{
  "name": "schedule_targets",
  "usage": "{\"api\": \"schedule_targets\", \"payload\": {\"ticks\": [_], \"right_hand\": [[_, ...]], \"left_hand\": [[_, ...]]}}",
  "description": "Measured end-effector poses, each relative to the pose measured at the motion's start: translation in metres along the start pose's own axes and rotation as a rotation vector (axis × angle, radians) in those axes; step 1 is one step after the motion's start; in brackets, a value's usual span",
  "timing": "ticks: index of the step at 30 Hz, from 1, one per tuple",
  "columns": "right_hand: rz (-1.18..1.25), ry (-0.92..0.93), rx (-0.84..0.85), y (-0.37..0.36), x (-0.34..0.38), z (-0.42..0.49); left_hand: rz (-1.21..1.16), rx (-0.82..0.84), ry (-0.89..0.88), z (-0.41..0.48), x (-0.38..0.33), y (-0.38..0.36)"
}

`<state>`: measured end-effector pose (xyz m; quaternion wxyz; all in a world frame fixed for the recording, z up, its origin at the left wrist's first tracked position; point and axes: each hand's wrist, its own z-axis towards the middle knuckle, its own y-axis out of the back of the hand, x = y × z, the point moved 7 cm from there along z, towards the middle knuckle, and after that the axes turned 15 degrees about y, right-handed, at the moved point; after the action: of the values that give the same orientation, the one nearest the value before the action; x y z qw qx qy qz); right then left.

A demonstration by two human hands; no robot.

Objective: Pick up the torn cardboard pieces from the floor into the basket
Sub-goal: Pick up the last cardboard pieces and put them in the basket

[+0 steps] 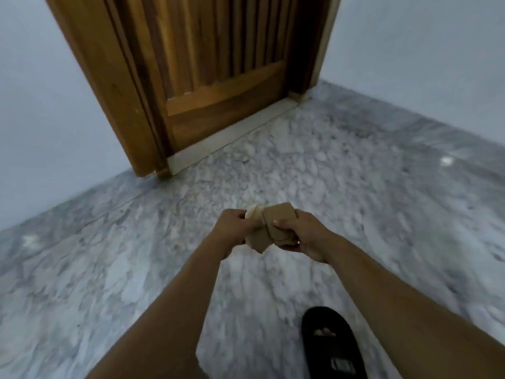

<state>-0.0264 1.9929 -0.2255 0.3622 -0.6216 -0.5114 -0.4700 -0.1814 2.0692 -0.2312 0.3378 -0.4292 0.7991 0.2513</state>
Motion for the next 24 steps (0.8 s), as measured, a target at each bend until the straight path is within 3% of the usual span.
{"api": "schedule_targets", "payload": {"ticks": [6, 10, 16, 24], "right_hand": [[-0.237, 0.046, -0.339, 0.156, 0.028, -0.127], [-0.28, 0.041, -0.455, 0.219, 0.038, -0.192], [0.001, 0.065, -0.492, 0.305, 0.02, -0.263], [0.151, 0.099, -0.775, 0.477, -0.035, -0.39]], "left_hand": [[0.297, 0.345, -0.141, -0.049, -0.071, -0.173], [0.453, 0.444, -0.235, -0.086, -0.102, -0.255], [0.583, 0.513, -0.325, -0.121, -0.119, -0.382], [0.666, 0.585, -0.372, -0.183, -0.108, -0.6]]}}
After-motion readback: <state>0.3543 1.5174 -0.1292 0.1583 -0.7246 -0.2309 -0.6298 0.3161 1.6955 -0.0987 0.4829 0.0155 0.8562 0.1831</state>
